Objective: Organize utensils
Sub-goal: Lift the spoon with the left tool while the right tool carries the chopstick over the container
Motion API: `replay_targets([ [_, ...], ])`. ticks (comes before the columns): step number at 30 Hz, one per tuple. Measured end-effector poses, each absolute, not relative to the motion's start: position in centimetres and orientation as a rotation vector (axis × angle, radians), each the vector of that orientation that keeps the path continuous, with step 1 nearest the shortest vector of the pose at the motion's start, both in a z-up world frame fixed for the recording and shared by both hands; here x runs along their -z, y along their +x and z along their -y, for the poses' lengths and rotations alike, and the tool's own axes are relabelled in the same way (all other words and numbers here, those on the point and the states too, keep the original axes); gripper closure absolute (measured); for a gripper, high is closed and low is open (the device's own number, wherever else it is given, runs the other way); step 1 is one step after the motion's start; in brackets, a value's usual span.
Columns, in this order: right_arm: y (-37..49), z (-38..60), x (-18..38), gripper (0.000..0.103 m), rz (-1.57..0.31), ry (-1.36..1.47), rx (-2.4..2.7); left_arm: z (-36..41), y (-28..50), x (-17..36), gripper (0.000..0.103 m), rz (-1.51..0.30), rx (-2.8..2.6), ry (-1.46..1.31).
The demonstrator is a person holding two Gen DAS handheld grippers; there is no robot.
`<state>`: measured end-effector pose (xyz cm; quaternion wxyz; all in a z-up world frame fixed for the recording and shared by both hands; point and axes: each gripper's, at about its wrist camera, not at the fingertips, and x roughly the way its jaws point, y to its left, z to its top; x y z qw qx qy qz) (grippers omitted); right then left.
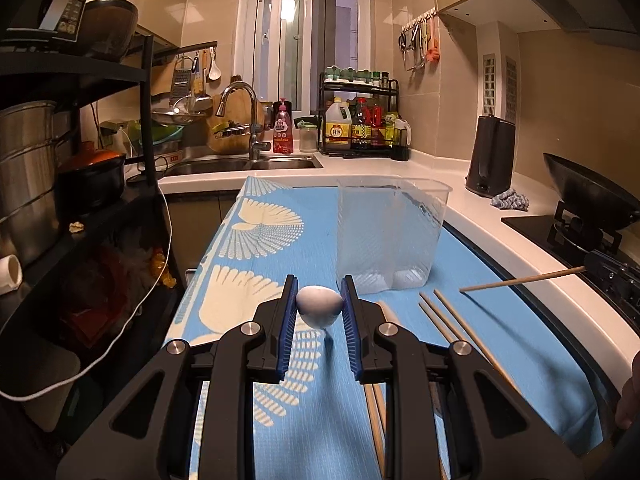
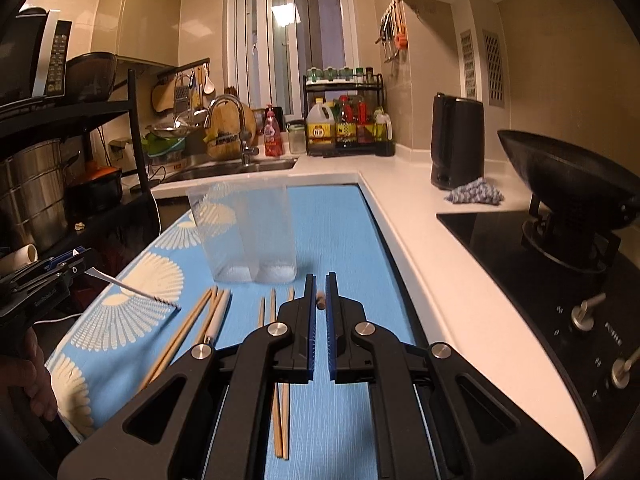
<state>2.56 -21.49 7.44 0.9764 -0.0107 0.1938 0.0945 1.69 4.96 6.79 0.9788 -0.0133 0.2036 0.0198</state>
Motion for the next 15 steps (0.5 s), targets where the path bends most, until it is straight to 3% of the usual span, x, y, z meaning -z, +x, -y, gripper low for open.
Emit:
replay_targets([
  [15,5.5,21.0,-12.1,0.098,-0.397,0.012,-0.230,-5.6,3.8,-10.1,0.081,-0.440,0.008,-0.024],
])
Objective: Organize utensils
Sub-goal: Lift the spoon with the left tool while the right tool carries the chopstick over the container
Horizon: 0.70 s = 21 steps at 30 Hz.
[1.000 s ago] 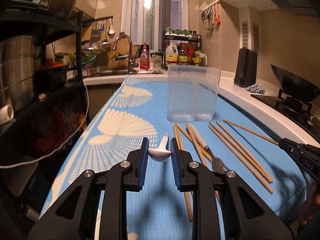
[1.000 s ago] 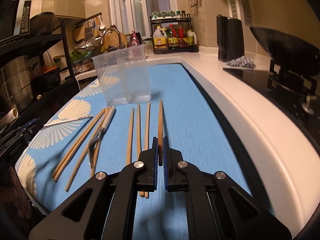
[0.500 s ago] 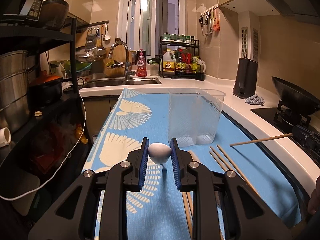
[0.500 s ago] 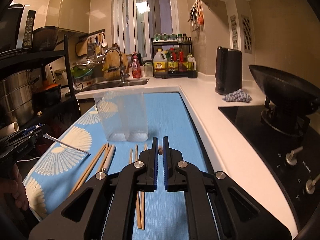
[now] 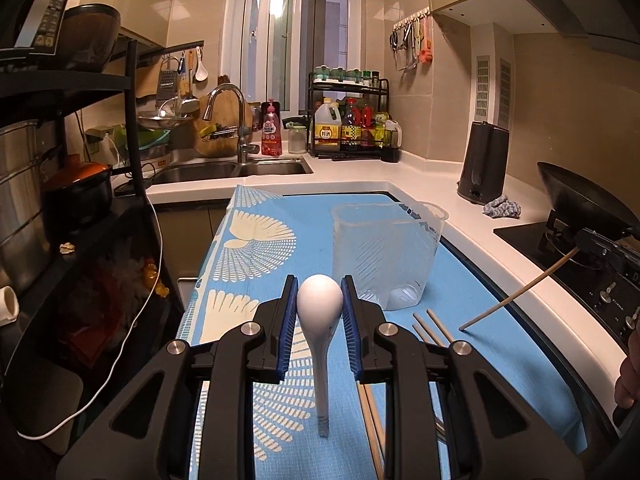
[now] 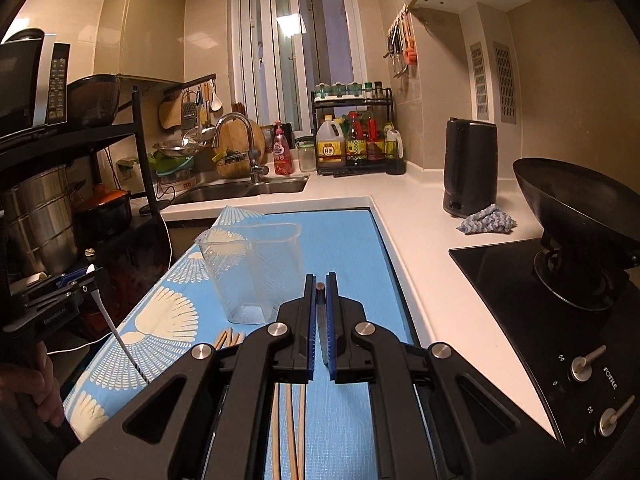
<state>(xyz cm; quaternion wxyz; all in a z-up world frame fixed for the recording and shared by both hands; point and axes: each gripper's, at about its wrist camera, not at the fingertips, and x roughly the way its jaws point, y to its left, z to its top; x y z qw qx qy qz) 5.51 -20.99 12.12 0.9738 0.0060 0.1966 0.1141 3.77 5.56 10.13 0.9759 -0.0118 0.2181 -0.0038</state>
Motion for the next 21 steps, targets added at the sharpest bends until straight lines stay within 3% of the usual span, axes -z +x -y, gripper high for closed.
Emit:
replay_targets([
  [21,12.0,19.3,-19.5,0.098,-0.585,0.022,-0.330,-6.1,7.5,-15.3,0.081,-0.516,0.076,-0.050],
])
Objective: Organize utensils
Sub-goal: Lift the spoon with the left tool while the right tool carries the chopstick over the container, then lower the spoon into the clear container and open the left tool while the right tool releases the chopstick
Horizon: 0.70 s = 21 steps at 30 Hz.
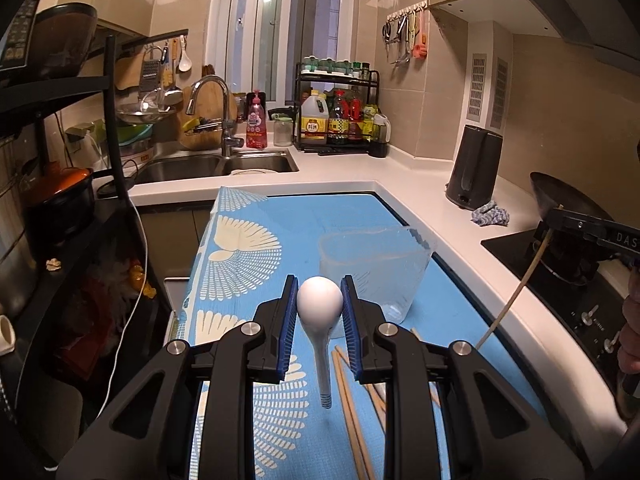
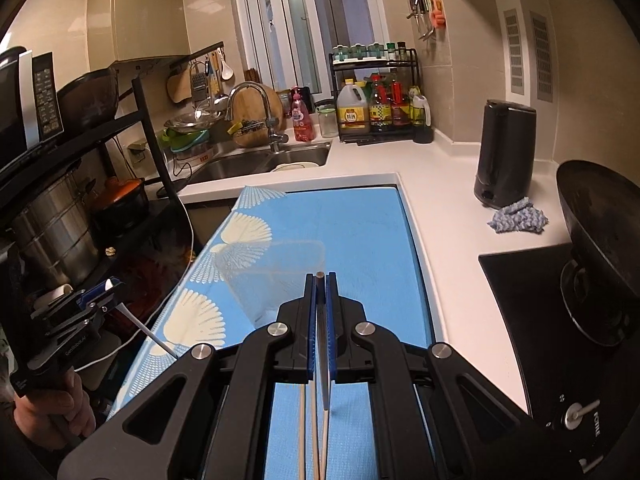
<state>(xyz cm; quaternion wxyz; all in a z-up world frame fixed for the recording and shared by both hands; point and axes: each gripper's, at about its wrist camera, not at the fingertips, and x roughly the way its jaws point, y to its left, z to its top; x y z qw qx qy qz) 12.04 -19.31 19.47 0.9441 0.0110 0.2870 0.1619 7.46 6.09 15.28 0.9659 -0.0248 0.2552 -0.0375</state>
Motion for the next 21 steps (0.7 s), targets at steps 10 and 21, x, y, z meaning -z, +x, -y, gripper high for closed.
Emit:
replay_targets([
  [10,15.2,17.0,-27.3,0.098,-0.559,0.024,-0.399,-5.9,12.1,-22.3,0.081,-0.580,0.172,-0.065],
  [21,20.3,14.6,-31.1,0.098,-0.444,0.041,-0.372,-4.6,18.6,-27.3,0.081,-0.521,0.175,-0.048],
])
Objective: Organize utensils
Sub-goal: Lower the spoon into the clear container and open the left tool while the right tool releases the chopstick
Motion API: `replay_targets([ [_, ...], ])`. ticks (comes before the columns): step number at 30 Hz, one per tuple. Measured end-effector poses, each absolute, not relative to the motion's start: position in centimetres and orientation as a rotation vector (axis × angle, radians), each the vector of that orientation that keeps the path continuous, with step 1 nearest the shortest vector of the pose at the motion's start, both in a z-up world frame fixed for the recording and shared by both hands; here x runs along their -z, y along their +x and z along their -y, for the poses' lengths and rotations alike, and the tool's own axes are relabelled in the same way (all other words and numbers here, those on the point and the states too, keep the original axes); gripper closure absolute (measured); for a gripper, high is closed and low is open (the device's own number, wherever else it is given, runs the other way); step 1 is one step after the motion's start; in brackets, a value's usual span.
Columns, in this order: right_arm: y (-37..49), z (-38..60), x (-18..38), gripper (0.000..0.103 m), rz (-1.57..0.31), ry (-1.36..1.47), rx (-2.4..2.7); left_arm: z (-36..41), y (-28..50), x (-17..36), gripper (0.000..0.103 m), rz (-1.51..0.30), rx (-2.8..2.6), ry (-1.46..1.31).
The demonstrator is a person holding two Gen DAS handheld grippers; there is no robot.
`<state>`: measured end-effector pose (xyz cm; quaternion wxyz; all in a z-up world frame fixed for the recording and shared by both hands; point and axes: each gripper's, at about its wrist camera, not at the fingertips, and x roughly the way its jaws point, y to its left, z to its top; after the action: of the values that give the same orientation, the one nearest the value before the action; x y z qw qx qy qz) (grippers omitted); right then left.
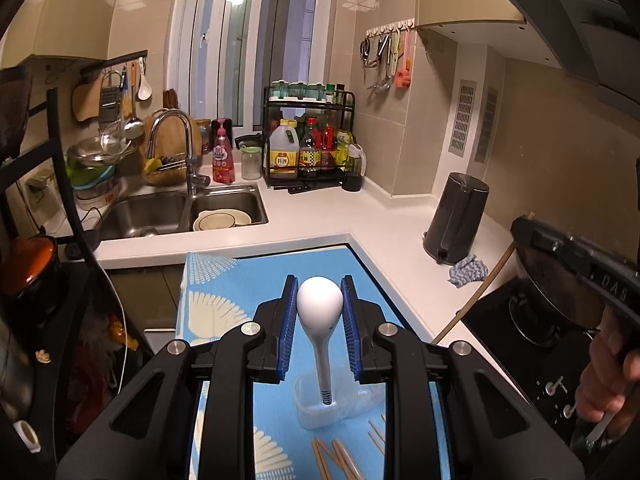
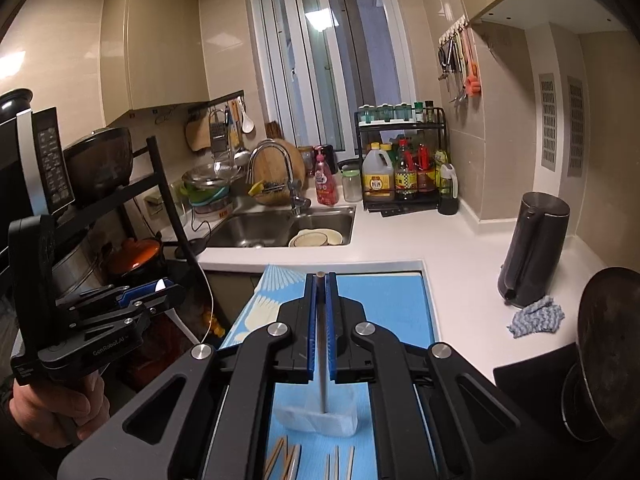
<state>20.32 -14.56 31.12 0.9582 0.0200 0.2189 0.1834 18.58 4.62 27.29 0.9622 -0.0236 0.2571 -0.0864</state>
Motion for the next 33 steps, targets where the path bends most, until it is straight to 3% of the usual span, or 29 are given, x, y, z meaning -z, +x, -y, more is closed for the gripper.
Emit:
replay_targets([
  [15,24.5,14.8,-17.7,0.098,-0.539,0.121,-0.346,-3.7,24.5,-14.1,0.081,-0.688,0.155,-0.069],
  [23,24.5,14.3,-13.6,0.095,-0.615,0.109,-0.328,-3.5,24.5,-10.8,0.080,-0.728,0.170,-0.086],
  [27,24.4,14.3,-13.3,0.081,-0.641,0.098,-0.325,-3.5,23.9,-11.3,0.055,-0.702,0.171,-0.077],
  [28,24.1,14.3,-13.4,0.074,-0.638,0.092,-0.318,-3.5,23.7,-11.5,0.053,-0.691,0.171,-0.077],
  [33,23.4,14.5,-14.2,0.068,-0.630,0.081,-0.304,-3.8,22.8,-12.6,0.051,-0.660,0.166,-0.086],
])
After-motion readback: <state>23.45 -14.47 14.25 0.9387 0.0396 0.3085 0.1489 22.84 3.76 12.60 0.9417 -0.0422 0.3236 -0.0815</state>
